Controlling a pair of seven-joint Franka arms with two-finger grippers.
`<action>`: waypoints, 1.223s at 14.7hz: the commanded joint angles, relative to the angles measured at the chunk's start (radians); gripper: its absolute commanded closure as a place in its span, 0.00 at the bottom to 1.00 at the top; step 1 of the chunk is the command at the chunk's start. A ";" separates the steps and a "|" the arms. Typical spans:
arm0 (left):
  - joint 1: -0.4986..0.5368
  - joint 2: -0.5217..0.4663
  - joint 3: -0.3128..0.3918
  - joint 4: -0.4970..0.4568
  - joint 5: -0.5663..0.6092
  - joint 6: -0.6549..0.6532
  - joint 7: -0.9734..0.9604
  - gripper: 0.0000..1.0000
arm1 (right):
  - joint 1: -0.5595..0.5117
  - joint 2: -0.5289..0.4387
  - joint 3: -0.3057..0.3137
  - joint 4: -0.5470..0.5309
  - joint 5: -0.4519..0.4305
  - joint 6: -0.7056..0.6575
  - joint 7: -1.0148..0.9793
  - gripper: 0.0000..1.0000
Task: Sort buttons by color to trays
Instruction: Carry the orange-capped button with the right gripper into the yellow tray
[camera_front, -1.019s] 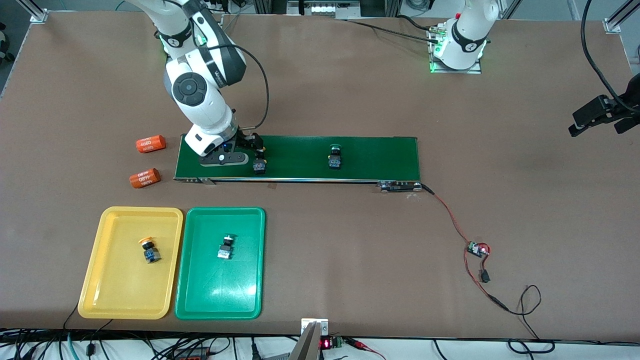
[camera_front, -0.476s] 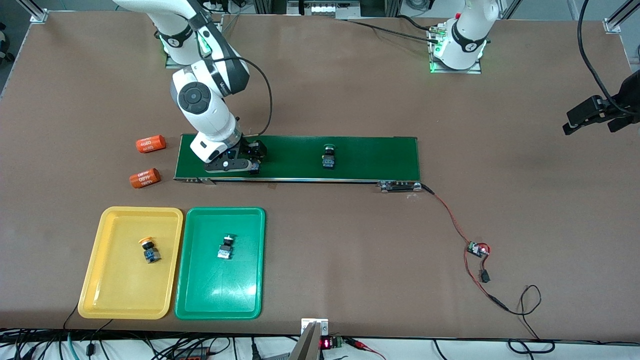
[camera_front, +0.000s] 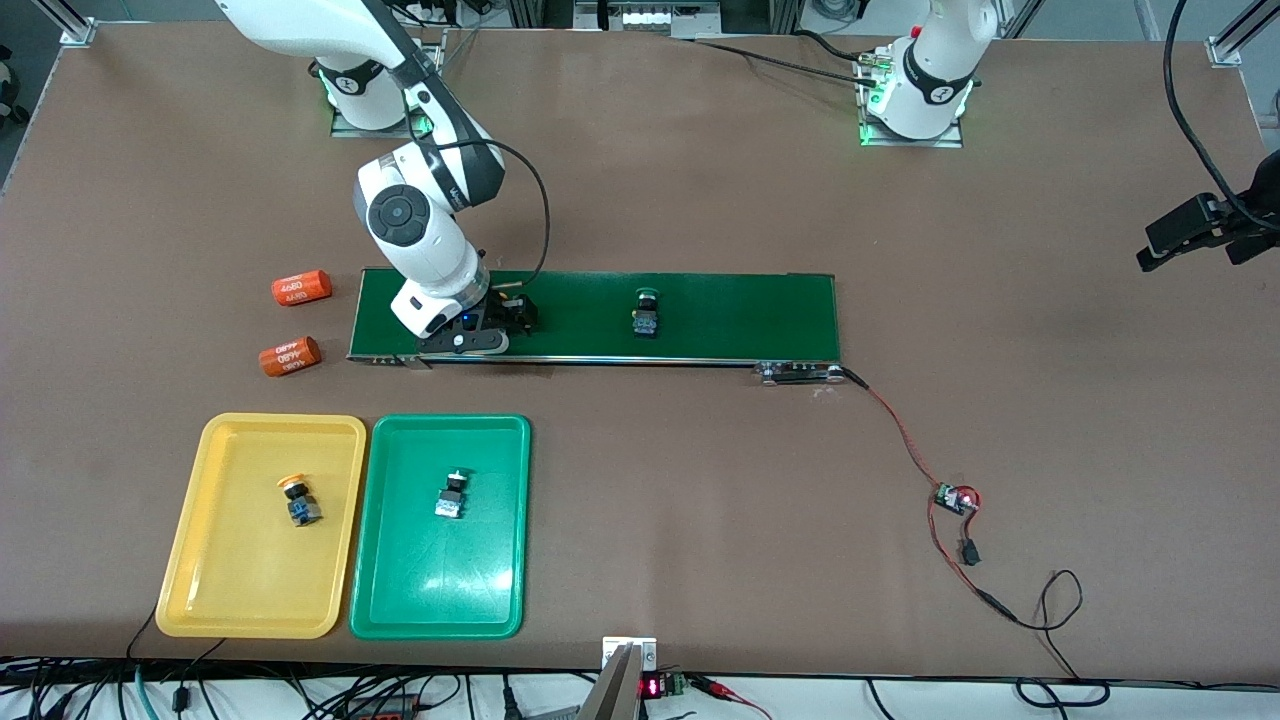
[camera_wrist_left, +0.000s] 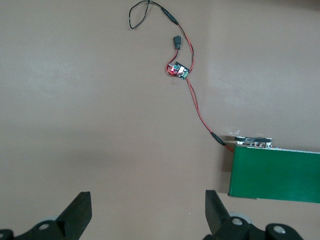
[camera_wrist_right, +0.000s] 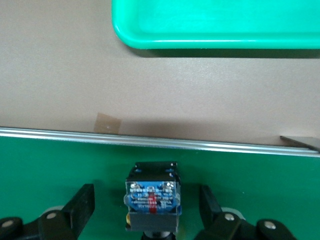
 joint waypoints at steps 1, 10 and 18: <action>0.017 -0.018 0.000 -0.022 -0.009 0.015 0.020 0.00 | -0.011 -0.012 -0.004 0.009 -0.009 -0.002 -0.041 0.73; 0.017 -0.022 -0.009 -0.022 -0.006 0.017 0.018 0.00 | -0.189 -0.016 -0.004 0.366 -0.009 -0.463 -0.306 0.95; 0.017 -0.018 -0.007 -0.023 -0.005 0.018 0.020 0.00 | -0.437 0.263 -0.004 0.649 -0.001 -0.439 -0.693 0.94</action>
